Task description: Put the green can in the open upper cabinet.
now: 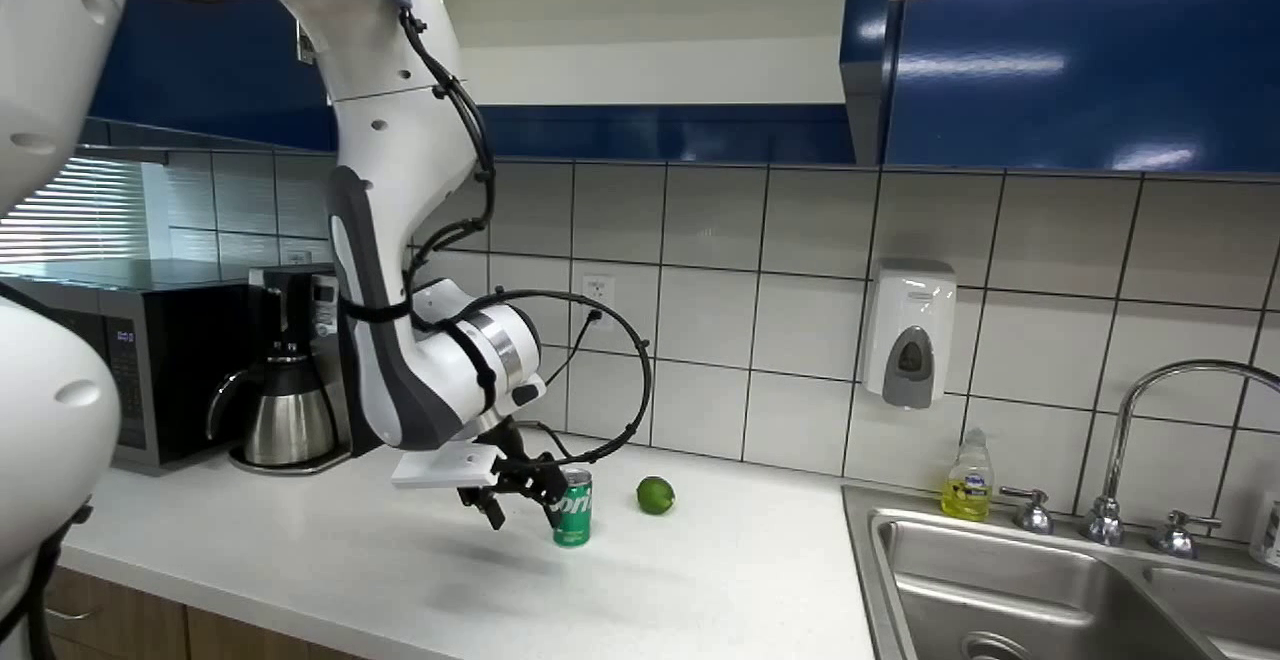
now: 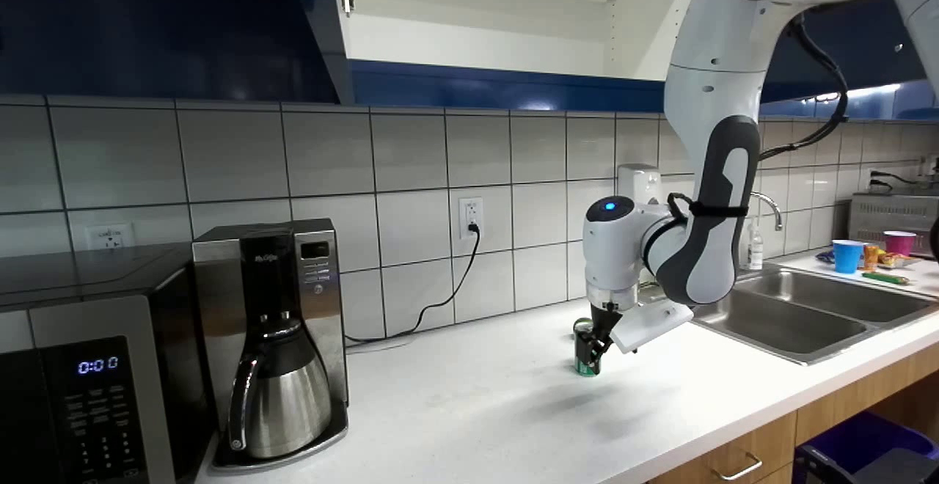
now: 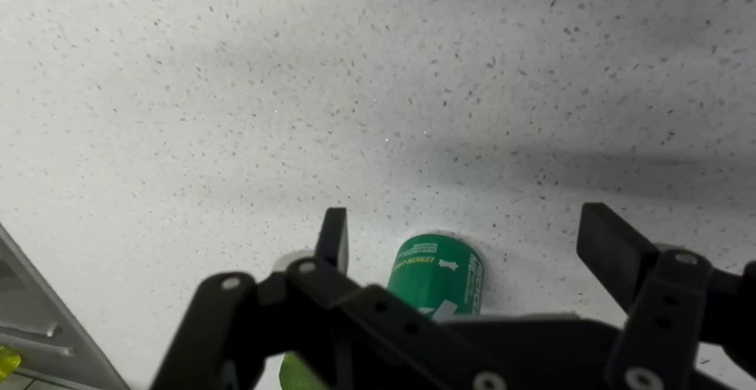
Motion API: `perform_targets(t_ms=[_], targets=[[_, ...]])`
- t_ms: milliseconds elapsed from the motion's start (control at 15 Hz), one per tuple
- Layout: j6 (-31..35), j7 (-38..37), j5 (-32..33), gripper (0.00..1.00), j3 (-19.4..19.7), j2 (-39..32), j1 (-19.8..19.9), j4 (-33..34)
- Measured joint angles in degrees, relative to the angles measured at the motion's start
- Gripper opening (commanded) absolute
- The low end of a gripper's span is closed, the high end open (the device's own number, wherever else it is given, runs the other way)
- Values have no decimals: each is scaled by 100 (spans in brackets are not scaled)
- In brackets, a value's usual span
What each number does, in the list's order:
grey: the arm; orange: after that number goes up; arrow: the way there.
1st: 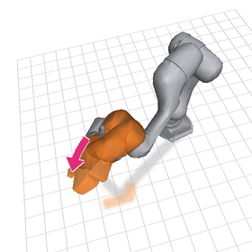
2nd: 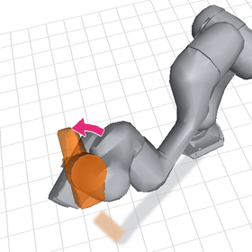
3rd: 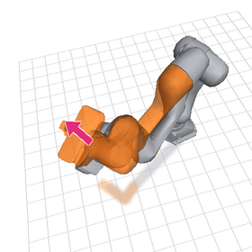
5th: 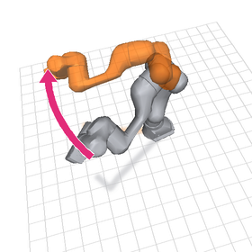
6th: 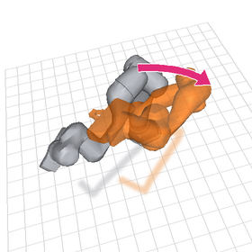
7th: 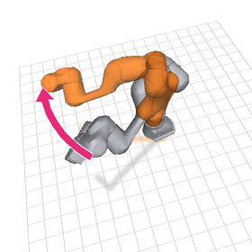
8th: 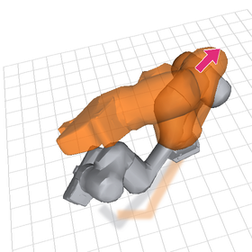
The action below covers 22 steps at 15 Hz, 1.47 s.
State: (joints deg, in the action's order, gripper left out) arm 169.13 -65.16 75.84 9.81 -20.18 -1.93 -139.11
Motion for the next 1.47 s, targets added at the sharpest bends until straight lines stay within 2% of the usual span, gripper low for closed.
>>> perform_targets(t_ms=[733, 1467], targets=[[153, -2208, 1741, 100, 115, -1101, -146, 1390], [137, -3546, 2784, 100, 137, -1379, -130, 1843]])
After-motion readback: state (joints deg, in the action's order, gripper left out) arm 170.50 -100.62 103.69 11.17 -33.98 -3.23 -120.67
